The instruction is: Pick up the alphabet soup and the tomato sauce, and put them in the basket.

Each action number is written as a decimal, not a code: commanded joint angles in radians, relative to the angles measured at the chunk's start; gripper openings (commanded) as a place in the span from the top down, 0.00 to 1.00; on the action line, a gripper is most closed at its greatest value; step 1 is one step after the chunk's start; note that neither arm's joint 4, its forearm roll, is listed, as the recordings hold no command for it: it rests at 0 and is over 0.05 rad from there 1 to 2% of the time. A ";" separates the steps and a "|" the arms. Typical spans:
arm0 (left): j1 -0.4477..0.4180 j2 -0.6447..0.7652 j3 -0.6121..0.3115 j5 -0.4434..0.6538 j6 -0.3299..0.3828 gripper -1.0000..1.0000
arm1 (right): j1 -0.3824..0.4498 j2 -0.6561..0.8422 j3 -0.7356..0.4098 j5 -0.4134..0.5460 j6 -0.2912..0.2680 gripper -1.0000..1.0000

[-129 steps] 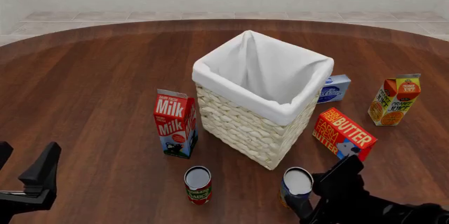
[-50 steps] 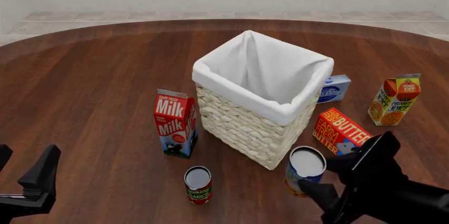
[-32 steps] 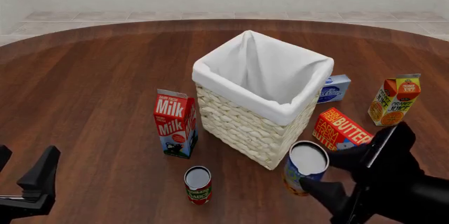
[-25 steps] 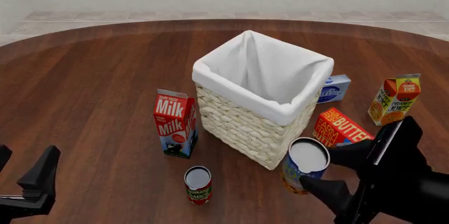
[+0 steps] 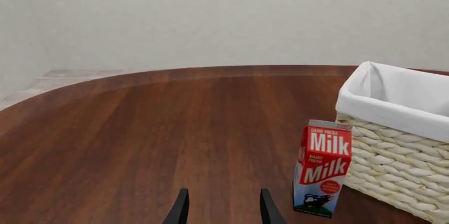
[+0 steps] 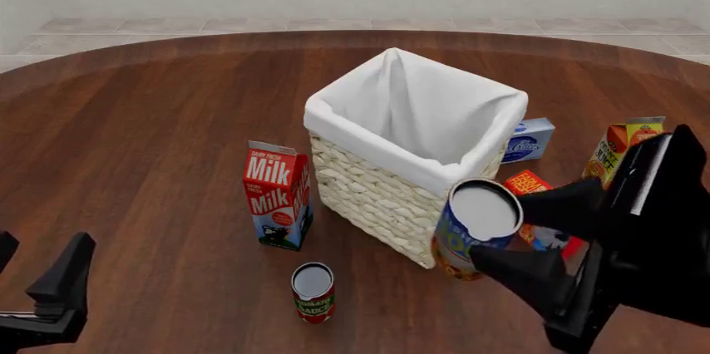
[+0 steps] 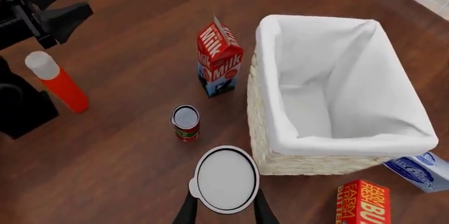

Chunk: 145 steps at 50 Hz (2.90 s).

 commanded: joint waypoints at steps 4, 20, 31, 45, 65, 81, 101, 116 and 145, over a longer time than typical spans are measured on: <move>-0.001 -0.004 0.000 0.005 -0.002 0.00 | 0.019 0.037 -0.133 0.045 0.021 1.00; -0.002 -0.003 0.000 0.003 -0.002 0.00 | -0.006 0.113 -0.275 0.079 -0.003 1.00; -0.002 0.012 0.000 -0.009 -0.003 0.00 | -0.044 0.220 -0.359 0.047 -0.035 1.00; -0.001 0.009 0.000 -0.007 -0.001 0.00 | -0.101 0.318 -0.450 0.021 -0.044 1.00; 0.001 0.002 0.000 0.000 -0.002 0.00 | -0.197 0.430 -0.504 -0.023 -0.046 1.00; 0.002 0.010 0.000 -0.006 -0.005 0.00 | -0.259 0.530 -0.526 -0.063 -0.036 1.00; 0.003 0.042 0.000 -0.038 -0.006 0.00 | -0.332 0.666 -0.578 -0.052 -0.072 1.00; 0.003 0.071 0.000 -0.066 -0.010 0.00 | -0.342 0.704 -0.541 -0.059 -0.078 1.00; 0.003 0.063 0.000 -0.056 -0.011 0.00 | -0.355 0.751 -0.490 -0.104 -0.098 1.00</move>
